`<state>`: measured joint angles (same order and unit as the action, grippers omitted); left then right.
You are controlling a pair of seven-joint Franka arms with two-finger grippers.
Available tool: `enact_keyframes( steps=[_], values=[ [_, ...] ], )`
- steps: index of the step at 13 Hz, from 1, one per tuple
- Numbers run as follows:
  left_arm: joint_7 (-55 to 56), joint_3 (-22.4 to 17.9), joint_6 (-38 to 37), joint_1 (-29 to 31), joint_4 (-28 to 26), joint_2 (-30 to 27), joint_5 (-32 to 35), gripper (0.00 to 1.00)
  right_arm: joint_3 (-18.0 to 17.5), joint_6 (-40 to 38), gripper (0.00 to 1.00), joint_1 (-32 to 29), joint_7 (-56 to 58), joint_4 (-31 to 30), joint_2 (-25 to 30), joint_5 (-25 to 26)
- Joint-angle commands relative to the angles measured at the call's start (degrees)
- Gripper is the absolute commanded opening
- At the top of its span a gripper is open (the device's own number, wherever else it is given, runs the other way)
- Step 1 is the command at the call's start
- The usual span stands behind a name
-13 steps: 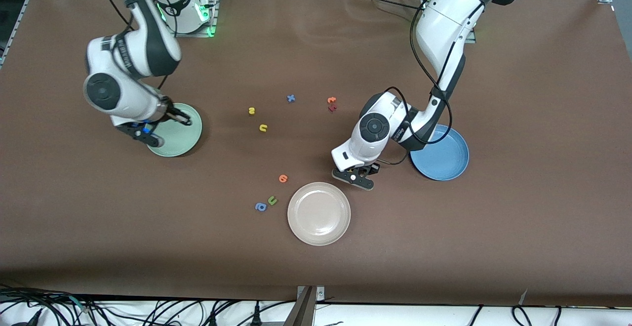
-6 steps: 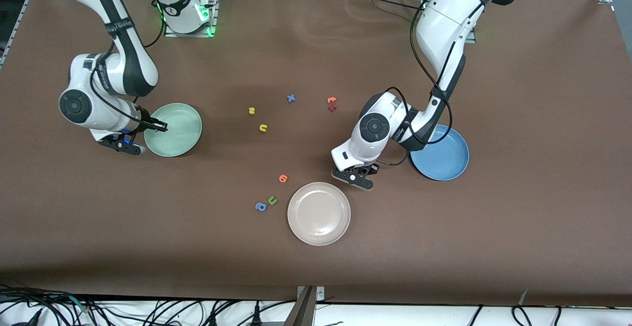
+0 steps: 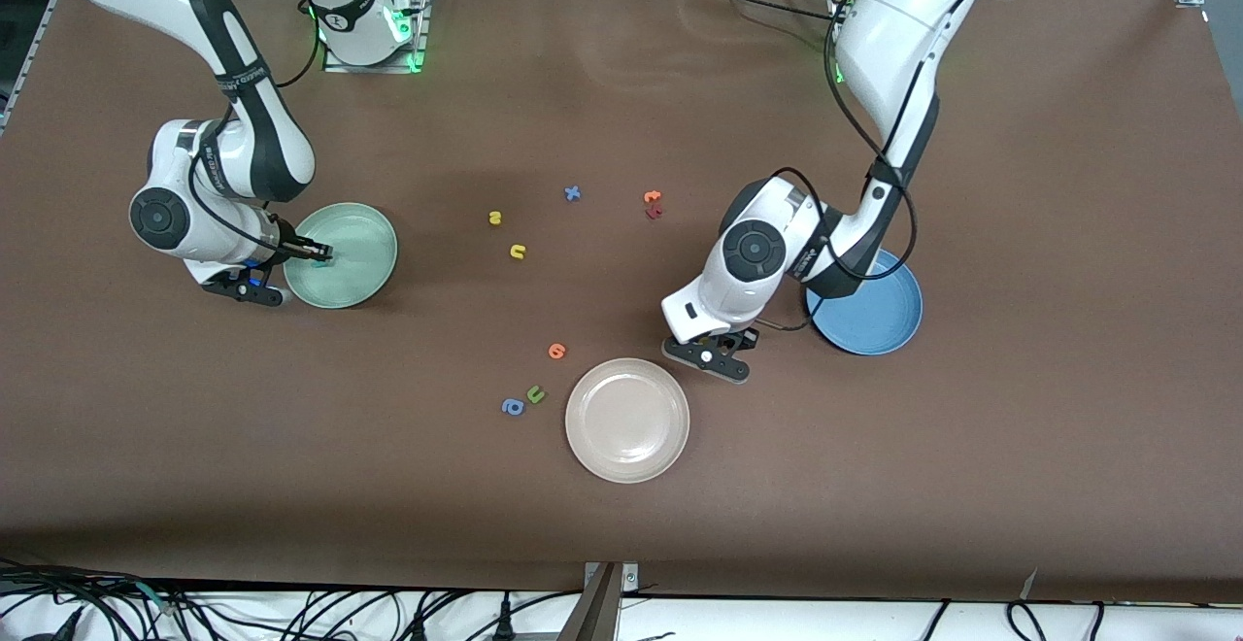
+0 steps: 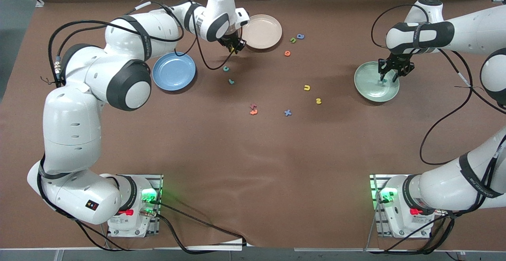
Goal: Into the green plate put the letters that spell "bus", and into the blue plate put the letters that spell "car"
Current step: 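Drop the cyan b in the green plate while the left gripper carries yellow o, then release the yellow o in the blue plate while the right gripper reaches yellow 2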
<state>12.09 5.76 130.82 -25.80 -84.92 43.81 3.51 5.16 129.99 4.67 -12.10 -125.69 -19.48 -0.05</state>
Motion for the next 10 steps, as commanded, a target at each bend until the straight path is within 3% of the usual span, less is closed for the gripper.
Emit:
enact_keyframes(
  steps=[1,2,5,7,8,10],
  values=[
    [-4.4,0.6,-4.9,2.2,-0.7,-3.7,-0.7,0.19,-0.2,-4.3,0.99,0.3,0.1,0.1,3.2,-0.8],
    [-7.0,0.6,-7.2,3.4,-0.7,-4.6,-1.5,0.19,-1.0,-7.2,0.99,0.3,-1.9,0.2,5.2,-1.5],
    [-16.0,0.6,-13.9,7.5,-1.6,-7.3,-1.5,0.19,-9.0,-11.2,0.99,0.3,-15.5,0.3,9.8,-2.3],
    [-23.8,0.6,-17.9,11.3,-2.0,-8.5,-1.3,0.17,-15.8,-10.6,0.99,0.3,-25.1,0.6,10.3,-2.3],
    [-28.7,0.6,-19.4,13.3,-2.4,-9.1,-1.3,0.1,-18.8,-9.2,0.99,0.3,-29.6,0.6,9.5,-2.3],
    [-33.3,0.6,-23.3,15.9,-2.8,-10.8,-0.7,0.1,-23.4,-4.5,0.99,0.3,-36.9,0.5,7.7,-2.3]
  ],
)
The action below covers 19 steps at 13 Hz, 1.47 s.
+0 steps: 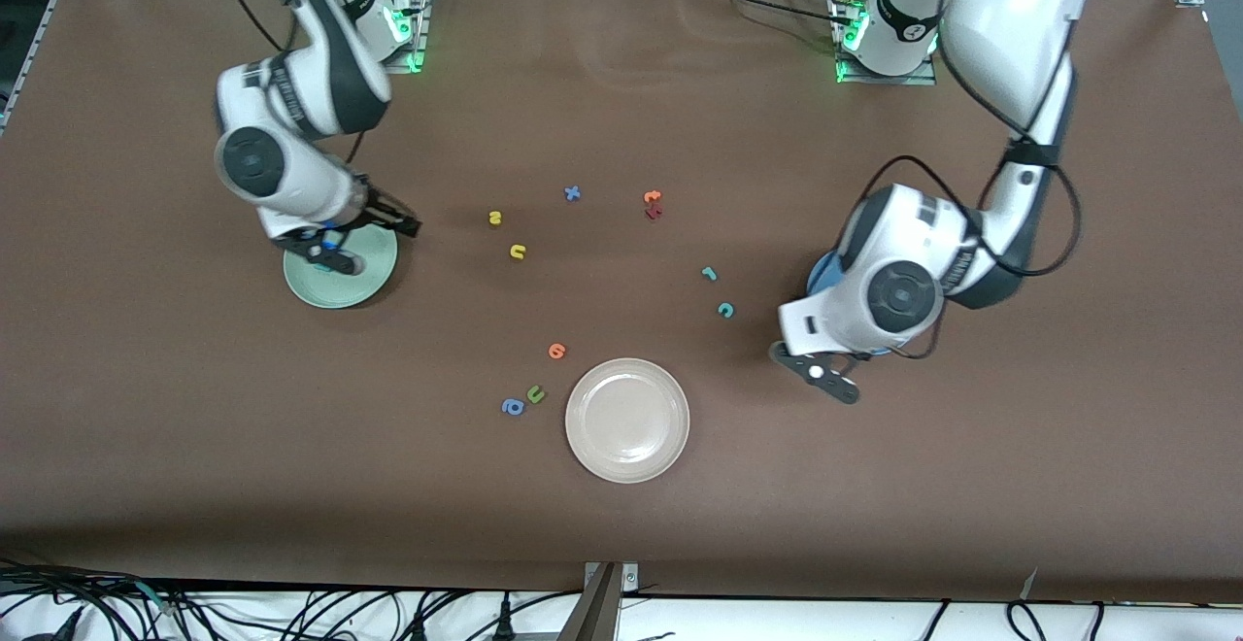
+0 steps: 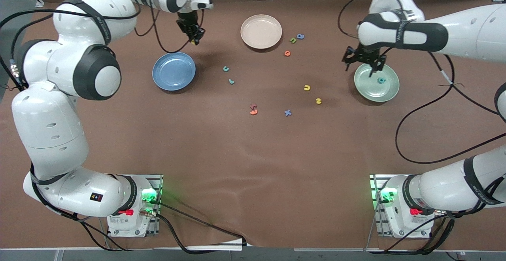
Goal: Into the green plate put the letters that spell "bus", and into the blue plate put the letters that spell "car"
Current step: 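Release the yellow o in the blue plate while the right gripper reaches yellow 2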
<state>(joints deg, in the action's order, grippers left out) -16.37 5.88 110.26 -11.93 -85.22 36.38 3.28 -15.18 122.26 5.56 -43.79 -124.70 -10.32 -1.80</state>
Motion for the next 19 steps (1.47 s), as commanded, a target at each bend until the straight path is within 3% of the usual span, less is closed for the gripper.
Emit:
enact_keyframes(
  steps=[1,5,8,10,12,14,16,18,19],
  values=[
    [-4.9,0.4,-3.9,2.6,-3.5,-4.2,-0.5,0.1,-4.8,5.1,0.99,-0.5,-8.7,-0.5,-2.6,-0.6],
    [-4.9,0.3,-1.9,3.9,-13.1,-9.6,1.2,0.14,-8.5,15.0,0.98,-0.3,-16.1,-2.5,-7.5,-0.5],
    [-5.0,0.4,8.5,5.9,-25.0,-14.4,1.2,0.14,-8.5,20.6,0.98,2.0,-18.5,-3.4,-10.4,-0.4],
    [-5.0,0.4,13.2,6.0,-29.3,-15.2,1.3,0.16,-8.5,21.7,0.94,2.2,-18.6,-4.3,-11.2,-0.3],
    [-5.0,0.4,17.3,6.0,-30.8,-14.6,1.5,0.3,-8.5,21.8,0.89,2.3,-18.6,-5.9,-10.9,-0.1],
    [-4.9,0.4,17.9,5.9,-30.7,-13.8,1.5,0.49,-8.4,26.6,0.88,2.3,-18.5,-8.8,-10.9,0.5],
    [-4.7,0.4,17.8,5.9,-30.6,-14.0,1.5,1.0,-8.5,29.9,0.88,2.3,-18.5,-10.5,-11.1,0.5],
    [-4.2,0.4,17.4,5.9,-30.0,-14.4,1.5,1.0,-8.4,29.9,0.88,2.4,-18.5,-10.6,-11.3,0.5],
    [-3.7,0.6,17.4,5.6,-29.2,-14.5,1.4,1.0,-8.5,29.9,0.81,2.4,-18.5,-10.7,-11.5,0.5]
  ],
)
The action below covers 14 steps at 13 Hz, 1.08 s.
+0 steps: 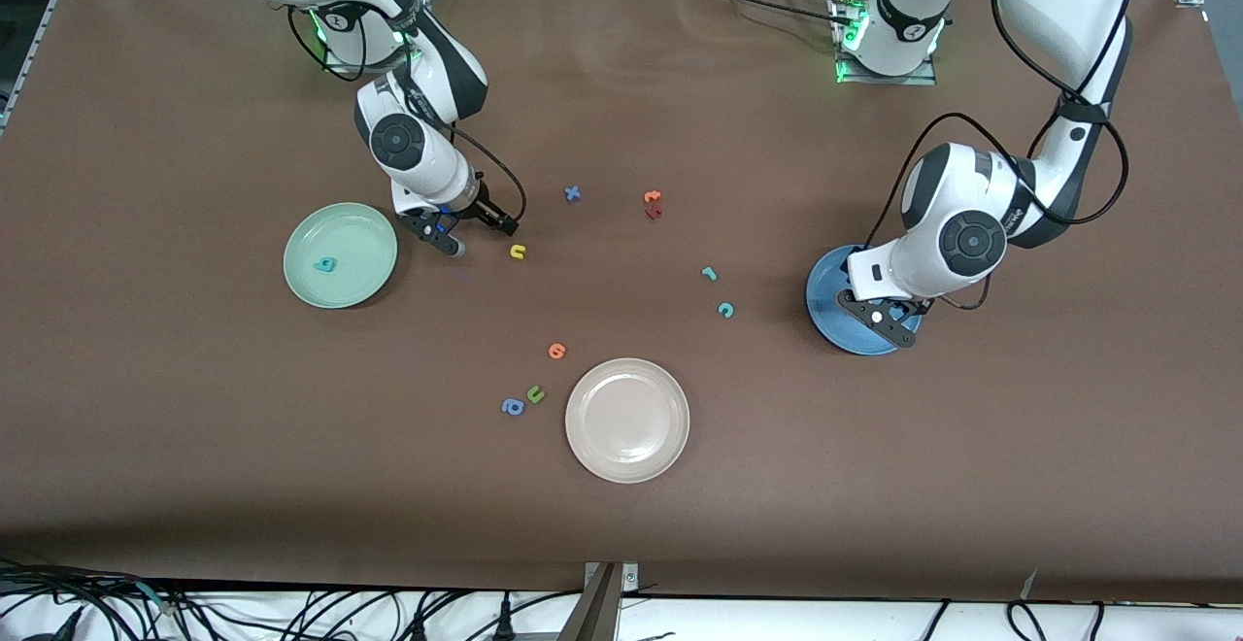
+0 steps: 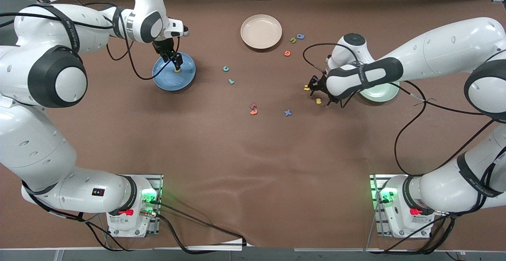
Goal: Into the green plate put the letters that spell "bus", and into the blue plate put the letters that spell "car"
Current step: 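Release the yellow o in the blue plate while the right gripper reaches yellow 2, then carry the yellow 2 to the green plate while the left gripper grasps cyan c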
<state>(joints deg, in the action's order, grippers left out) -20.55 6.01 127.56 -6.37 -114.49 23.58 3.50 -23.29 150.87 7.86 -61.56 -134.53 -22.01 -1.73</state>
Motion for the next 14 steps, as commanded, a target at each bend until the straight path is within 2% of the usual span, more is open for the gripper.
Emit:
enact_keyframes(
  steps=[1,2,4,8,11,13,14],
  values=[
    [2.3,0.6,-0.4,-0.7,1.0,-1.6,0.5,1.0,-0.3,1.2,0.76,0.0,-0.8,-0.9,0.0,0.4],
    [6.1,1.6,-0.6,-2.1,1.8,-1.4,0.5,1.0,-0.3,1.2,0.75,0.0,-0.8,-0.9,0.0,0.4],
    [13.7,2.2,-0.6,-5.0,4.2,-0.8,0.5,1.0,-0.4,1.2,0.65,0.0,-0.8,-1.3,-0.3,0.4],
    [29.1,2.2,-0.5,-12.1,14.9,7.8,0.4,1.0,-0.4,1.2,0.64,0.8,-0.8,-1.5,-0.3,0.4],
    [31.7,2.2,0.0,-13.8,19.5,12.6,0.7,1.0,-0.4,1.4,0.64,1.1,-0.8,-1.7,-0.4,0.4],
    [31.8,2.2,0.8,-14.1,19.7,14.9,1.0,1.0,-0.4,1.4,0.5,1.1,-0.7,-1.7,-0.4,0.4],
    [31.8,2.1,4.2,-14.8,19.6,15.9,1.2,1.0,-0.3,1.4,0.45,1.2,-0.7,-1.7,-0.3,0.4]
  ],
)
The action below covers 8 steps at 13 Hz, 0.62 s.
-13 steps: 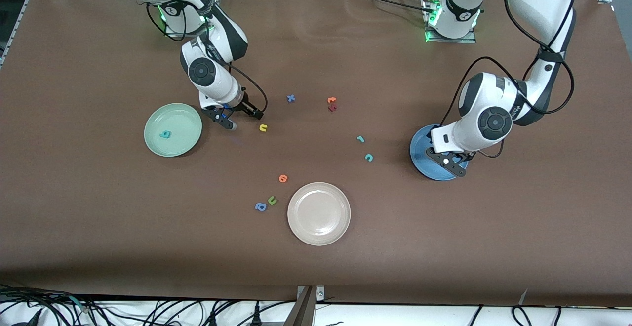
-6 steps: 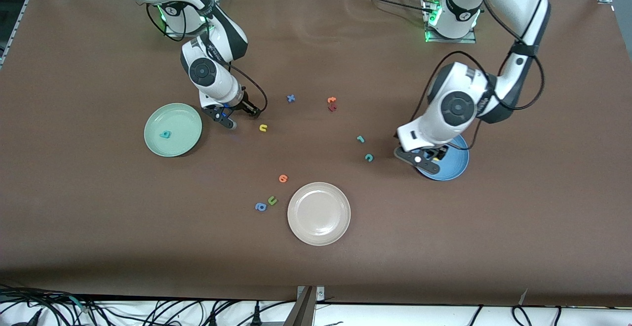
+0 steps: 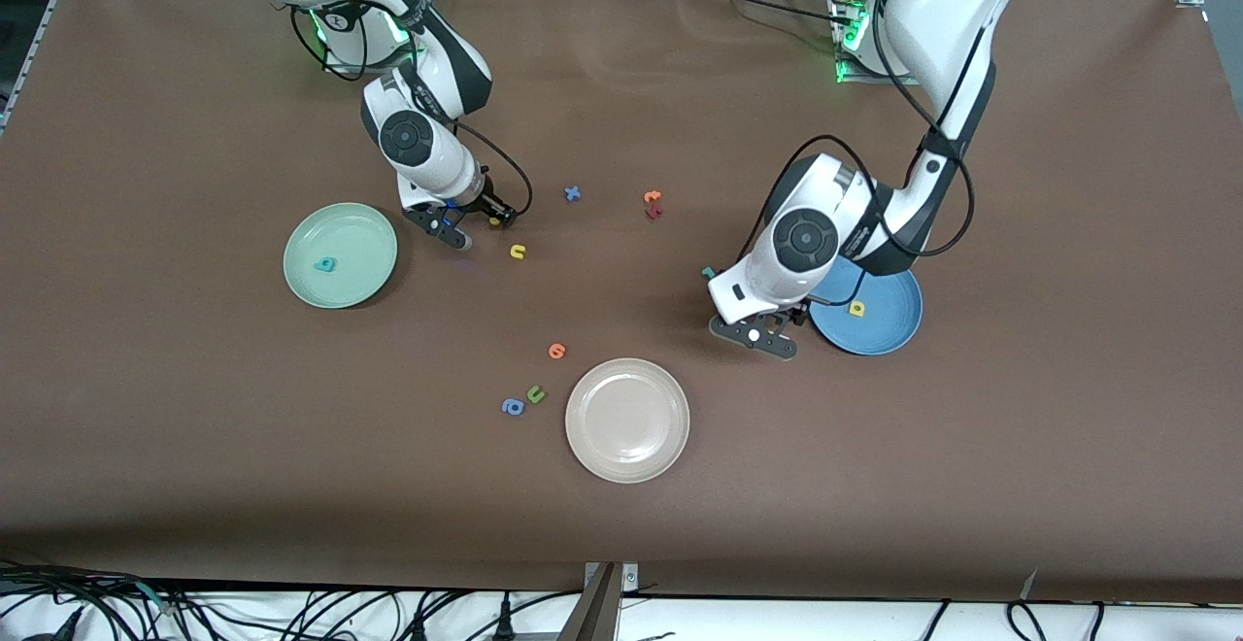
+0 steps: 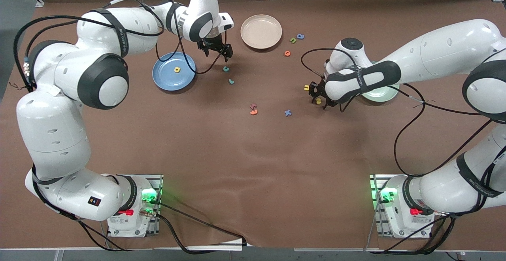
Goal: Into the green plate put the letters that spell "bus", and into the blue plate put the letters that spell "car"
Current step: 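Carry the yellow 2 to the green plate while the left gripper grasps cyan c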
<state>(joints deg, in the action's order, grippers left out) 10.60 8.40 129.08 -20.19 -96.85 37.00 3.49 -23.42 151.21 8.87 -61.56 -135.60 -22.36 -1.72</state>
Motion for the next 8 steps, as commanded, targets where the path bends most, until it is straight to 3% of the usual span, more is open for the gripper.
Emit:
enact_keyframes(
  steps=[1,3,5,8],
  values=[
    [0.7,-0.3,5.5,-1.1,1.6,3.4,1.2,1.0,-0.1,1.0,0.39,0.1,-0.6,-0.6,0.0,0.4],
    [2.3,-0.3,6.0,-1.8,1.8,4.0,1.1,0.99,-0.1,1.0,0.23,0.1,-0.6,-0.6,0.1,0.4],
    [2.6,-0.3,5.9,-2.7,0.9,4.0,1.1,0.95,0.1,0.1,0.2,0.1,-0.6,-0.5,1.2,0.5],
    [2.6,-0.4,5.8,-3.3,-0.6,4.0,1.3,0.9,2.4,-9.6,0.2,0.1,0.4,1.3,6.3,0.8]
  ],
)
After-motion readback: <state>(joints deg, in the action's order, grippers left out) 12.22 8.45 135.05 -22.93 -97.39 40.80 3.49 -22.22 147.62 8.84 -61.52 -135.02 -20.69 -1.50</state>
